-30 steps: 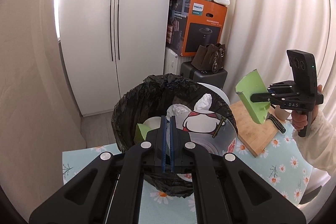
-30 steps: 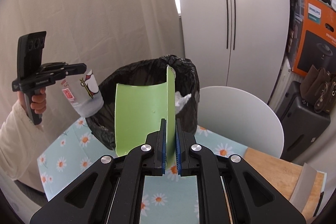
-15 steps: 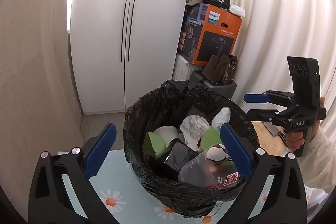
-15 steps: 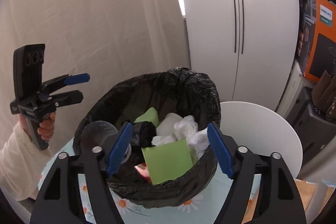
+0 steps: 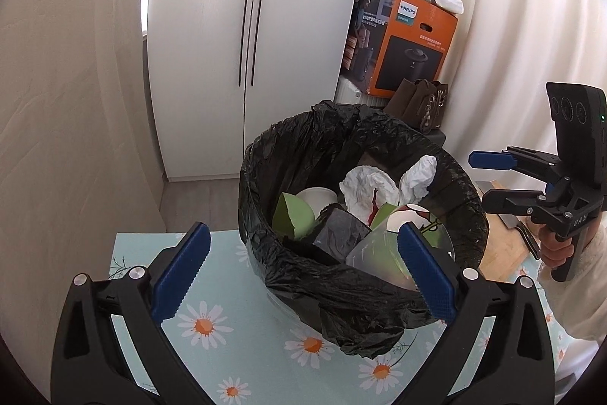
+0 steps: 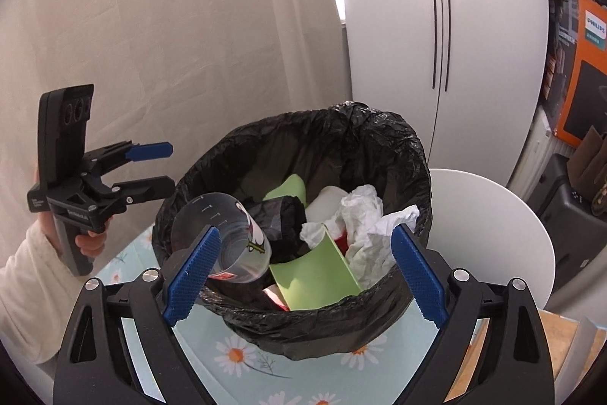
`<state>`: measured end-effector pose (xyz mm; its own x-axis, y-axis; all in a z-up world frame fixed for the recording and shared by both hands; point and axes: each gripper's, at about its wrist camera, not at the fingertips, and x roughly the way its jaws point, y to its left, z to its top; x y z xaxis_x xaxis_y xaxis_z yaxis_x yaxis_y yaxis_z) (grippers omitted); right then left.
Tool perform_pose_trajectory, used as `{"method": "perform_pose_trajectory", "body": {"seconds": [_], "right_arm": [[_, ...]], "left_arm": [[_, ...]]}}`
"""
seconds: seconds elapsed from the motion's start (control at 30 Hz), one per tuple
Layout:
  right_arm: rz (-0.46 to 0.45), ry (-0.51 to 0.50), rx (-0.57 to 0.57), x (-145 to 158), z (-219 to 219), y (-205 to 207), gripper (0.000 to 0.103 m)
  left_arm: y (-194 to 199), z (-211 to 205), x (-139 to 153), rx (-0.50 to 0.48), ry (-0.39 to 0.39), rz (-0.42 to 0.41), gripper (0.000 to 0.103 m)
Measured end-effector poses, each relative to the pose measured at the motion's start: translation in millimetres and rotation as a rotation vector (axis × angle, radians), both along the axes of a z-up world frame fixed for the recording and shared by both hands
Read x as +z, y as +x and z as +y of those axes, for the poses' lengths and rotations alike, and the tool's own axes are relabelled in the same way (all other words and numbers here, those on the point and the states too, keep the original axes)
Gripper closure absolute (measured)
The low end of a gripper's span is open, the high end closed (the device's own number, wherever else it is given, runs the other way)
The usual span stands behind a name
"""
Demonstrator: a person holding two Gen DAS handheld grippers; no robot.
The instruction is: Collect trash
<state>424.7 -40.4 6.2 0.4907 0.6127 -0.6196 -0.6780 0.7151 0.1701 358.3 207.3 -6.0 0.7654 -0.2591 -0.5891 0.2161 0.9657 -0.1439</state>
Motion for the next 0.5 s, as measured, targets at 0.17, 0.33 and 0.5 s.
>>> {"method": "perform_pose_trajectory", "body": {"seconds": [0.17, 0.33, 0.5], "right_arm": [[-0.016, 0.005, -0.001, 8, -5, -17, 0.015], [-0.041, -0.002, -0.015, 15, -15, -39, 0.014], [-0.042, -0.01, -0.007, 21, -28, -66, 0.014]], "left_arm": [[-16, -2, 4, 0.017, 0.002, 0.014, 0.006], [-38, -5, 14, 0.039, 0.007, -0.002, 0.006], [-62, -16, 21, 0.068, 0.053, -0.009, 0.006]]}}
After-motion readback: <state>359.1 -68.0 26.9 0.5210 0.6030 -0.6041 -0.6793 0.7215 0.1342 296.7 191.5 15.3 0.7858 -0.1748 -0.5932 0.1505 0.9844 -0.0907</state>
